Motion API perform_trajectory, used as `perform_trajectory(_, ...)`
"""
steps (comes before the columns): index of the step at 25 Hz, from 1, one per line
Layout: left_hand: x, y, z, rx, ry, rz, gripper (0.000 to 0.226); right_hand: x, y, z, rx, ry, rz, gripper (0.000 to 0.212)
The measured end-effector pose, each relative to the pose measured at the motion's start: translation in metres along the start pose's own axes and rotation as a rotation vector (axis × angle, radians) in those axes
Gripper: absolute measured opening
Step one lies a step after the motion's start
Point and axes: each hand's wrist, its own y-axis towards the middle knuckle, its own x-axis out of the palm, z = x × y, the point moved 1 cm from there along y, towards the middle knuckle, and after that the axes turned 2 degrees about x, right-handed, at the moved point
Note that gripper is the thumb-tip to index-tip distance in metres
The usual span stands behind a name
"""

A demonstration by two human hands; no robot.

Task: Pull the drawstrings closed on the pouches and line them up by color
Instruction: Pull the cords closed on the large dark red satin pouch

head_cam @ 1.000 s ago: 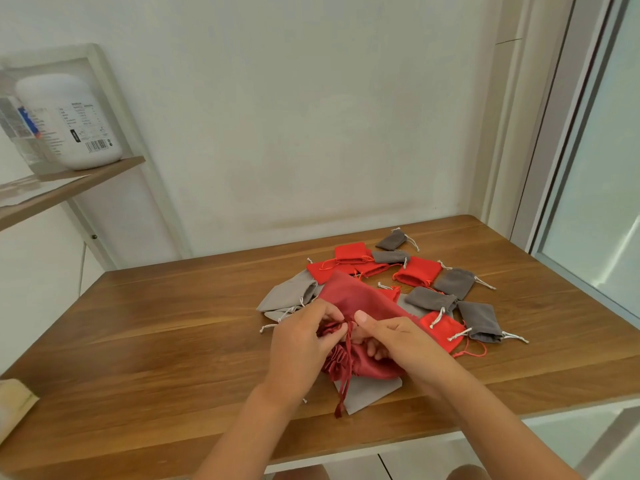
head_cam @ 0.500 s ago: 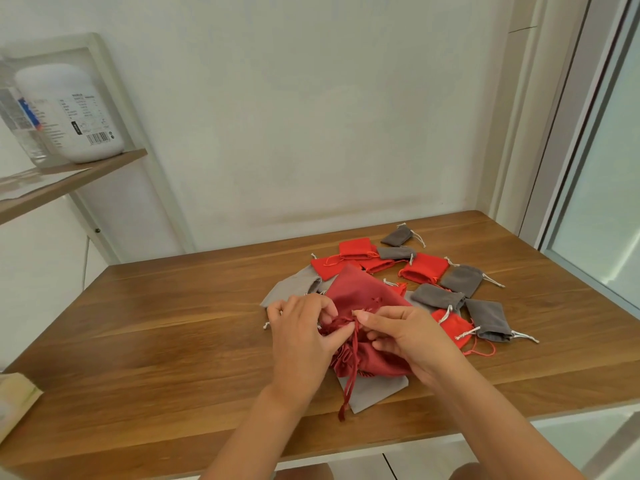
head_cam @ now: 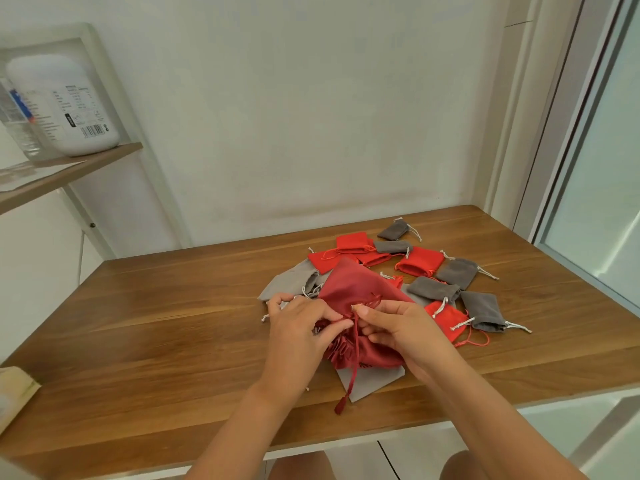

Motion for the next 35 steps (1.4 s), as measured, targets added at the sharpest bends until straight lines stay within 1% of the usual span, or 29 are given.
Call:
perform_trajectory(2,-0.007,-0.003,-0.003,-0.198,-0.165,-0.053,0.019,-0.007,-0.001,0.005,0.003,0.014,0.037,0.014)
perform_trajectory(4,-0.015,-0.009,-0.008,-0.392,-0.369,-0.124,0.022,-0.015,-0.006,0.015,0.013,0.055,0.098,0.014)
perform_trajectory(6,-0.021,-0.016,-0.012,-0.512,-0.480,-0.135,0.020,-0.019,-0.011,0.024,0.003,0.047,0.144,0.016)
perform_trajectory(7,-0.022,-0.018,-0.012,-0.549,-0.501,-0.107,0.019,-0.019,-0.012,0.026,-0.003,0.042,0.147,0.016)
perform_trajectory(10,-0.020,-0.020,-0.018,-0.609,-0.558,0.001,0.014,-0.019,-0.013,0.023,-0.010,0.036,0.119,0.017)
perform_trajectory(12,-0.022,-0.020,-0.020,-0.616,-0.582,0.016,0.011,-0.020,-0.014,0.019,-0.036,-0.036,0.116,0.019)
perform_trajectory(14,-0.025,-0.022,-0.021,-0.625,-0.538,-0.028,0.010,-0.022,-0.015,0.018,-0.060,-0.081,0.127,0.019)
perform_trajectory(18,-0.034,-0.028,-0.026,-0.621,-0.346,-0.150,0.018,-0.022,-0.014,0.023,-0.079,-0.038,0.199,0.024)
perform_trajectory(20,-0.037,-0.030,-0.030,-0.642,-0.336,-0.177,0.018,-0.022,-0.012,0.026,-0.069,0.007,0.192,0.020)
perform_trajectory(21,-0.039,-0.030,-0.031,-0.659,-0.345,-0.189,0.017,-0.021,-0.012,0.027,-0.056,0.019,0.162,0.016)
perform_trajectory(22,-0.041,-0.030,-0.033,-0.682,-0.363,-0.206,0.017,-0.021,-0.014,0.027,-0.055,0.026,0.119,0.017)
perform_trajectory(24,-0.043,-0.029,-0.034,-0.735,-0.447,-0.245,0.018,-0.024,-0.017,0.027,-0.063,-0.004,0.036,0.028)
perform_trajectory(26,-0.044,-0.028,-0.034,-0.794,-0.602,-0.253,0.022,-0.025,-0.021,0.025,-0.101,-0.057,0.002,0.017)
perform_trajectory(28,-0.042,-0.029,-0.031,-0.830,-0.758,-0.263,0.023,-0.025,-0.023,0.024,-0.128,-0.063,-0.021,0.019)
perform_trajectory(31,-0.042,-0.029,-0.026,-0.852,-0.880,-0.283,0.018,-0.028,-0.024,0.021,-0.143,-0.040,-0.022,0.024)
perform_trajectory(33,-0.044,-0.028,-0.027,-0.880,-0.922,-0.274,0.015,-0.032,-0.025,0.016,-0.191,-0.124,0.005,0.028)
perform_trajectory(35,-0.047,-0.027,-0.028,-0.897,-0.932,-0.278,0.013,-0.035,-0.027,0.012,-0.247,-0.260,0.019,0.031)
